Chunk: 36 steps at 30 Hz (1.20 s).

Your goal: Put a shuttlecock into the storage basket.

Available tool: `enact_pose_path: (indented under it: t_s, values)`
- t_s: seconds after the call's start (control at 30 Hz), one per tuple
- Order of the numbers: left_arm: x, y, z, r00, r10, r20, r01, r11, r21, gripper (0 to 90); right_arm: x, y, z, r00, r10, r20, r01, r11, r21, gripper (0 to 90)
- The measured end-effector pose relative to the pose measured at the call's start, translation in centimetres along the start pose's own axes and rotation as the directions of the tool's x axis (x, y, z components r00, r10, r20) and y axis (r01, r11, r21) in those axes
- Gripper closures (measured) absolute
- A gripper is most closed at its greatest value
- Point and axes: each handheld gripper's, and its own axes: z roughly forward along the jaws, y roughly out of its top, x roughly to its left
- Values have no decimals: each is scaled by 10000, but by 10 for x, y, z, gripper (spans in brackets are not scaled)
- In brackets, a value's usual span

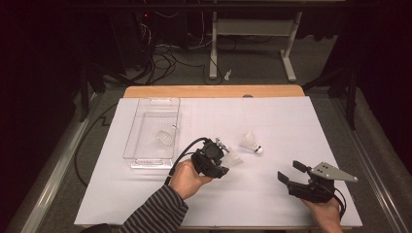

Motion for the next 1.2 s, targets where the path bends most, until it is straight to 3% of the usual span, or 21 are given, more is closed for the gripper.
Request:
enact_pose_path:
  t_s: [1.2]
  values:
    - [14, 4, -22, 9991, -216, -357, 197, 9984, -534, 650, 0, 0, -1, 10000, -16, -5, 16, 10000, -22, 265]
